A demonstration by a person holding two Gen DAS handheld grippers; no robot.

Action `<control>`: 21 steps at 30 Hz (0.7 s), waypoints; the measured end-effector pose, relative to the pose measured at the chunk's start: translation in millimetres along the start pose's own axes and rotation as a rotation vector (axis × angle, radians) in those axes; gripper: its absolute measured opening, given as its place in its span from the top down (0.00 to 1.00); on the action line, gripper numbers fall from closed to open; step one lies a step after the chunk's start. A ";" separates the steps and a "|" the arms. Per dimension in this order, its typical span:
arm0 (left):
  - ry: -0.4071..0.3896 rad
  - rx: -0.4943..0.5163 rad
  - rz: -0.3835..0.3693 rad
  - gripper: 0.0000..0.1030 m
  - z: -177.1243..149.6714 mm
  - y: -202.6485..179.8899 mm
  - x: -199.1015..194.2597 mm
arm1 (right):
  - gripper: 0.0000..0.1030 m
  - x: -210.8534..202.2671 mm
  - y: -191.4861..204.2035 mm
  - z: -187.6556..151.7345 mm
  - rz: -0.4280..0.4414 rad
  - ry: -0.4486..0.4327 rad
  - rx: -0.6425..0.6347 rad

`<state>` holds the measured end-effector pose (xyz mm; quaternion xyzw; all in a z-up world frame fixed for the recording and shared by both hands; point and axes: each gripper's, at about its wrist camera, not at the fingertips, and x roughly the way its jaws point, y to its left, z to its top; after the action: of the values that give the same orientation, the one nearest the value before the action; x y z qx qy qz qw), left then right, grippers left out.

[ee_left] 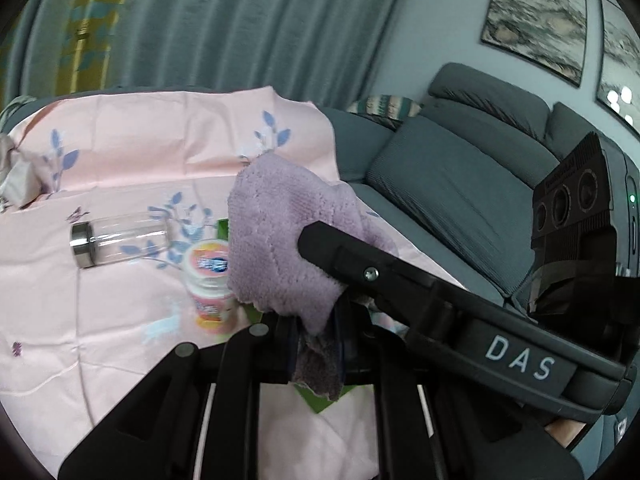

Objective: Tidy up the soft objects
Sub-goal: 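Carry the lavender cloth with the right gripper over the green box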

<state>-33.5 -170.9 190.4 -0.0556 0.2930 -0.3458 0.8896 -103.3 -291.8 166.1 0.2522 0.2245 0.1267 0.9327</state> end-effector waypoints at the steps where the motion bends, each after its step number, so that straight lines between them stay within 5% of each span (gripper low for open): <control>1: 0.004 0.005 -0.006 0.90 0.1 -2.3 2.2 | 0.68 -2.3 -3.0 0.0 -0.006 -0.005 0.006; 21: 0.201 0.043 -0.101 0.90 3.8 -36.2 90.5 | 0.68 -2.5 -98.0 4.1 -0.135 -0.001 0.250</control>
<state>0.9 -257.3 160.7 -0.0163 0.3701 -0.4003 0.8382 -91.4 -376.7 118.4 0.3508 0.2545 0.0345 0.9005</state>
